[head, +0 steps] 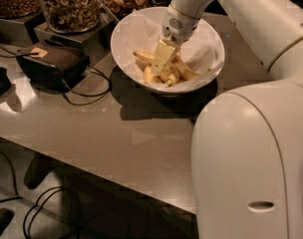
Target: Pick banana from white bowl
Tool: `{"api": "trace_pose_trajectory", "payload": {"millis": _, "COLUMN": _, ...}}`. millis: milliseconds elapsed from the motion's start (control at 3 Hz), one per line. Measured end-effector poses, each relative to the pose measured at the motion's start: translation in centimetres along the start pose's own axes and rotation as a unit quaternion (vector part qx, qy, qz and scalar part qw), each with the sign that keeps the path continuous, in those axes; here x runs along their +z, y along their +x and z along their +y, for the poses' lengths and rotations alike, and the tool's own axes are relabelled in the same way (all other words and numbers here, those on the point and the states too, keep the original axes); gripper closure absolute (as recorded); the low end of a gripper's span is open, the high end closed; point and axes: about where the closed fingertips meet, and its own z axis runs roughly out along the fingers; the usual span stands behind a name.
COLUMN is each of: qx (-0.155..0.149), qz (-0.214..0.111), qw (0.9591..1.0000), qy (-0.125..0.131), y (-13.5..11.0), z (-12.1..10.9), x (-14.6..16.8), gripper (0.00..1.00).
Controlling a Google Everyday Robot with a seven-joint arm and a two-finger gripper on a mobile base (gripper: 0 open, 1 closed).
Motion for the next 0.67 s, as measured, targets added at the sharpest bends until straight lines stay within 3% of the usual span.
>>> {"api": "trace_pose_trajectory", "payload": {"millis": 333, "qx": 0.0, "qz": 0.002, "qw": 1.0, "qy": -0.004, "y": 0.13, "z": -0.02, "x": 0.23, "gripper": 0.58}}
{"api": "trace_pose_trajectory", "payload": {"millis": 667, "qx": 0.0, "qz": 0.002, "qw": 1.0, "qy": -0.004, "y": 0.13, "z": -0.02, "x": 0.23, "gripper": 0.81}}
